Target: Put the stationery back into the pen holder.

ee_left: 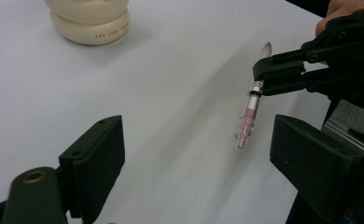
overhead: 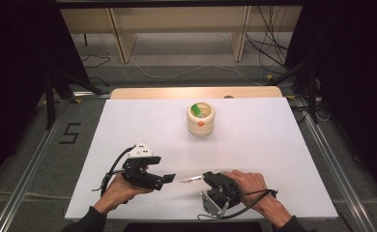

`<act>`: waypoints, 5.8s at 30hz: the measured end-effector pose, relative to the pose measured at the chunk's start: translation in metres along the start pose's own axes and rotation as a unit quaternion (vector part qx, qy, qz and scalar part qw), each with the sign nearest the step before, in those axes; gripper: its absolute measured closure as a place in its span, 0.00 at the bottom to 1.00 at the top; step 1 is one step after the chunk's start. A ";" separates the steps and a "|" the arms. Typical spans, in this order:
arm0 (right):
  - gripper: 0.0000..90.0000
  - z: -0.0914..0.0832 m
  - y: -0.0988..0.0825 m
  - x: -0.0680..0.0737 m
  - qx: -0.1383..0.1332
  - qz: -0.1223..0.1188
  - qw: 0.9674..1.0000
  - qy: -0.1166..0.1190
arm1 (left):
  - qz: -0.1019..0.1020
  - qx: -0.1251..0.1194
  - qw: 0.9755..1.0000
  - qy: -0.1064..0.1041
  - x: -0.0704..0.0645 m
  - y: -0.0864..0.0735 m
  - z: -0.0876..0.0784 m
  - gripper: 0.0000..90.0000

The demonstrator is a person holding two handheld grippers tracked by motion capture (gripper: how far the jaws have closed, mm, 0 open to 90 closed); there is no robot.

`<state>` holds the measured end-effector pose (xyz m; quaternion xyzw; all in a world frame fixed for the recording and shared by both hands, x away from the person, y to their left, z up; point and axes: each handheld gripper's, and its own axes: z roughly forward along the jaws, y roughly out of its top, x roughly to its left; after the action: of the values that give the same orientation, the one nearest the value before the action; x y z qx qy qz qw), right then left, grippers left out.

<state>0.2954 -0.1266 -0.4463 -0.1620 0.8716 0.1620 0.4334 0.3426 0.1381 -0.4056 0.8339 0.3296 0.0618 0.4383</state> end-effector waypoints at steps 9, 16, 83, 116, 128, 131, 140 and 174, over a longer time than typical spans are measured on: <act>0.89 0.001 0.007 0.004 -0.001 -0.035 0.999 -0.020 | 0.018 0.043 0.999 -0.010 -0.002 0.010 0.011 0.22; 0.89 0.005 0.011 0.006 0.001 -0.066 0.997 -0.035 | 0.031 0.075 0.997 -0.018 -0.006 0.016 0.021 0.24; 0.89 0.011 0.020 0.013 -0.001 -0.120 0.992 -0.047 | 0.134 0.219 0.962 -0.094 -0.026 0.036 0.082 0.83; 0.53 -0.004 0.008 -0.003 0.004 -0.038 0.996 -0.081 | 0.111 0.189 0.973 -0.074 -0.012 0.037 0.073 0.88; 0.39 -0.009 -0.013 -0.023 -0.012 0.192 0.978 -0.078 | 0.067 0.115 0.991 -0.027 0.003 0.041 0.061 0.88; 0.37 -0.011 -0.020 -0.030 -0.024 0.247 0.966 -0.066 | 0.056 0.091 0.994 -0.012 0.008 0.042 0.057 0.88; 0.35 -0.019 -0.046 -0.047 -0.095 0.446 0.890 0.002 | 0.033 0.037 0.998 0.024 0.017 0.042 0.049 0.88; 0.25 -0.038 -0.100 -0.025 -0.139 0.600 0.787 0.037 | -0.016 -0.054 0.997 0.060 0.040 0.054 0.047 0.88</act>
<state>0.3250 -0.2292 -0.4186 0.3297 0.7767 0.5024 0.1887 0.4185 0.1086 -0.4000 0.7981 0.3651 0.1229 0.4632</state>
